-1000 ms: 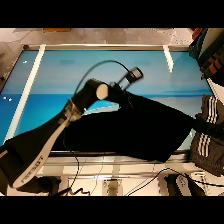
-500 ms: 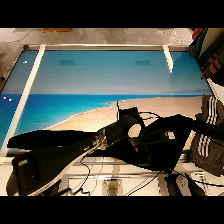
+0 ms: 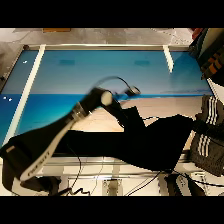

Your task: Fold the clothes and pants, and hang the long-sleeved shirts on hangers.

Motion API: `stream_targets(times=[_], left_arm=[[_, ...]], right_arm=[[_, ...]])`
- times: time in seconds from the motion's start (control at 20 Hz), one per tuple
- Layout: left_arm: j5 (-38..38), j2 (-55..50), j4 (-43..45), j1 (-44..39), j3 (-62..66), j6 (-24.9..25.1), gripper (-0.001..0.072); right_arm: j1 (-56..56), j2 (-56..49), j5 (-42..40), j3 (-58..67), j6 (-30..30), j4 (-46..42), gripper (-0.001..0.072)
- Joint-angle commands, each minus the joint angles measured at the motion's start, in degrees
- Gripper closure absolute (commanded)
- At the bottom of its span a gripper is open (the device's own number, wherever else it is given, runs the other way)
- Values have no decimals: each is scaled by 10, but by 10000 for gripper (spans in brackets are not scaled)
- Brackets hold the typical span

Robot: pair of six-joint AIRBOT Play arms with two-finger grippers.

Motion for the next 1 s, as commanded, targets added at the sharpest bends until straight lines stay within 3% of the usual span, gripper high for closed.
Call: stream_targets(times=[0.0, 0.1, 0.2, 0.45, 0.7, 0.9, 0.95], left_arm=[[34, -40, -147, 123, 0, -70, 1], [38, -82, -270, 144, 0, -69, -1], [59, -122, -315, 138, 0, -66, -1], [106, -170, -318, 92, 0, -67, 2], [226, -178, -317, 52, 0, -67, 30], [250, -186, -309, 41, 0, -68, 168], [250, -186, -306, 40, 0, -67, 250]], right_arm=[[0, 0, -8, 0, 0, 0, 696], [0, 0, -16, 0, 0, 0, 696], [0, 0, -17, 0, 0, 0, 696], [0, 0, -20, 0, 0, 0, 696], [0, 0, -30, 0, 0, 0, 696], [0, 0, -29, 0, 0, 0, 696], [0, 0, -29, 0, 0, 0, 696]])
